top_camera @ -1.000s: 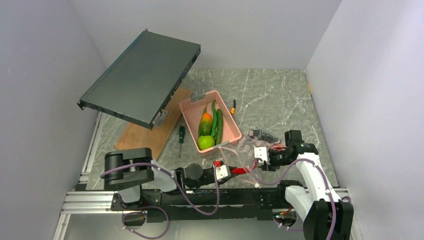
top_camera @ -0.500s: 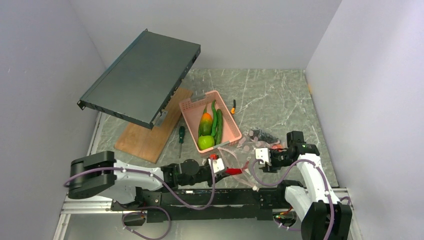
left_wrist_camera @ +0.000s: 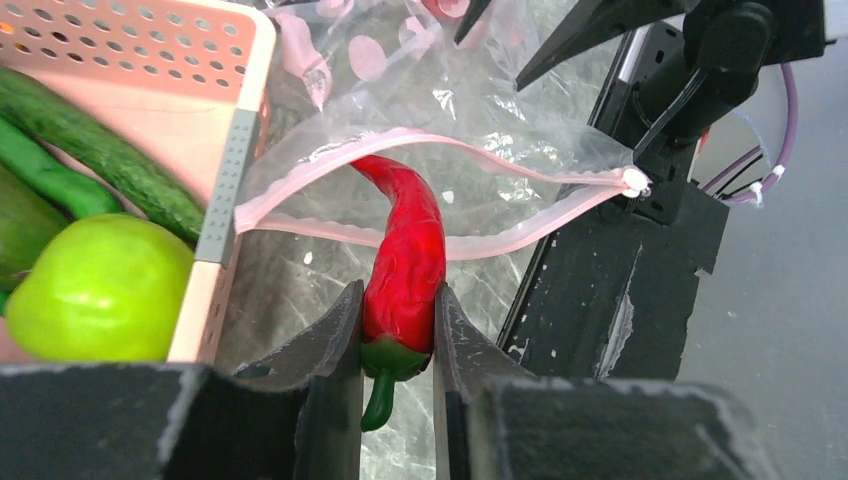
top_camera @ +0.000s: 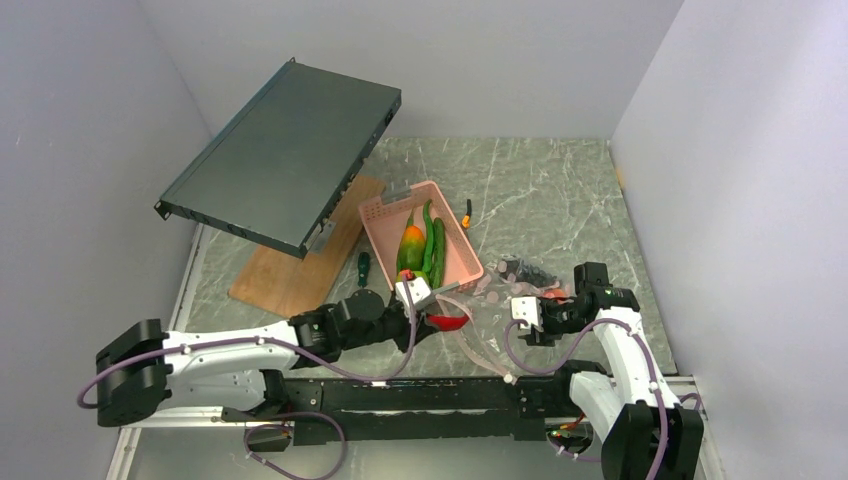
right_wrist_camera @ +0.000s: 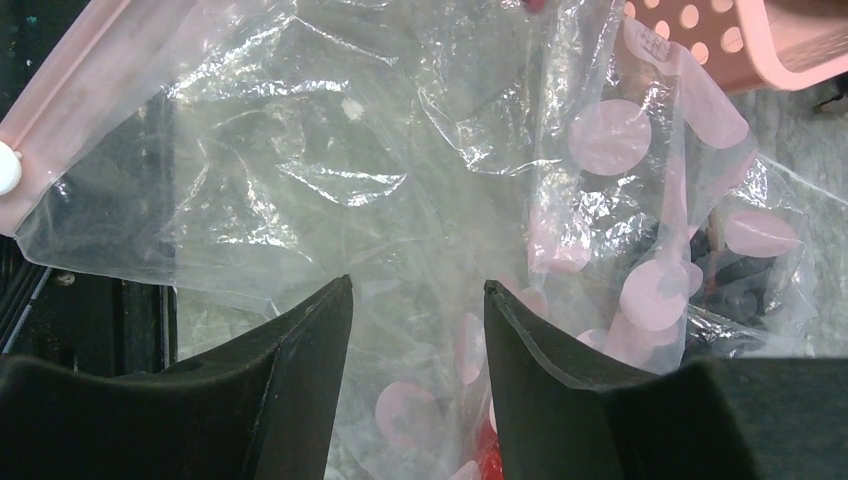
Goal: Open the zip-top bag and remove the fake food
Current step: Pick up the fake vegetable from the zipper food storage bag.
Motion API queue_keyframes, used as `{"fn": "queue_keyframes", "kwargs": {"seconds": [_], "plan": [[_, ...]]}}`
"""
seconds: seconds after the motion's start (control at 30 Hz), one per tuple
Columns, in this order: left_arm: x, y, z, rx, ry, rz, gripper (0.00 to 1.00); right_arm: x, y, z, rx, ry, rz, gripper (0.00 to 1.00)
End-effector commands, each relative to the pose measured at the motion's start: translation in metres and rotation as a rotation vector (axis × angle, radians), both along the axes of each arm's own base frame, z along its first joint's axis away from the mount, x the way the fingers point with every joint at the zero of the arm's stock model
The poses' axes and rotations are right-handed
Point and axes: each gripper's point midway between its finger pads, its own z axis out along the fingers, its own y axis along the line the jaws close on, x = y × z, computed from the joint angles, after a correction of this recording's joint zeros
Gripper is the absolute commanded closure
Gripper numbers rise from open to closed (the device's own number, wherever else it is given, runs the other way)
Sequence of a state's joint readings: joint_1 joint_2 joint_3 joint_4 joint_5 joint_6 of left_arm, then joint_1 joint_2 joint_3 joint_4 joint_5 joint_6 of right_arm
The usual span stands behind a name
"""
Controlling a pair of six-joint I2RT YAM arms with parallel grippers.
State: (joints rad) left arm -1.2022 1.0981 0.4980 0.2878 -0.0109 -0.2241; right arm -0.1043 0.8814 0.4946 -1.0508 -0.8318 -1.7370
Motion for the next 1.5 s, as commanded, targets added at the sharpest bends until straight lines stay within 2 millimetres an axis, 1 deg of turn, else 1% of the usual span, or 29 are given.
{"fn": "queue_keyframes", "kwargs": {"seconds": [0.0, 0.17, 0.3, 0.53, 0.77, 1.13, 1.37, 1.47], "plan": [[0.002, 0.01, 0.031, 0.001, 0.042, 0.014, 1.0, -0.001, 0.008, 0.009, 0.053, -0.029, 0.029, 0.46], [0.011, 0.021, 0.045, 0.055, 0.061, 0.034, 1.0, 0.0, 0.008, 0.009, 0.051, -0.033, 0.03, 0.46], [0.016, 0.029, 0.049, 0.129, 0.086, 0.031, 1.0, 0.0, 0.008, 0.01, 0.051, -0.037, 0.029, 0.46], [0.018, 0.043, 0.073, 0.204, 0.084, 0.019, 1.0, 0.0, 0.008, 0.01, 0.048, -0.041, 0.031, 0.45], [0.022, 0.052, 0.097, 0.137, 0.096, -0.01, 1.0, 0.0, 0.008, 0.01, 0.048, -0.042, 0.032, 0.45], [0.028, 0.059, 0.111, 0.057, 0.199, -0.059, 1.0, 0.0, 0.008, 0.01, 0.049, -0.043, 0.033, 0.45], [0.022, 0.06, 0.13, -0.011, 0.21, -0.132, 1.0, 0.0, 0.008, 0.01, 0.048, -0.048, 0.035, 0.45], [0.03, 0.062, 0.131, -0.012, 0.2, -0.096, 1.0, -0.001, 0.008, 0.01, 0.048, -0.045, 0.035, 0.44]]}}
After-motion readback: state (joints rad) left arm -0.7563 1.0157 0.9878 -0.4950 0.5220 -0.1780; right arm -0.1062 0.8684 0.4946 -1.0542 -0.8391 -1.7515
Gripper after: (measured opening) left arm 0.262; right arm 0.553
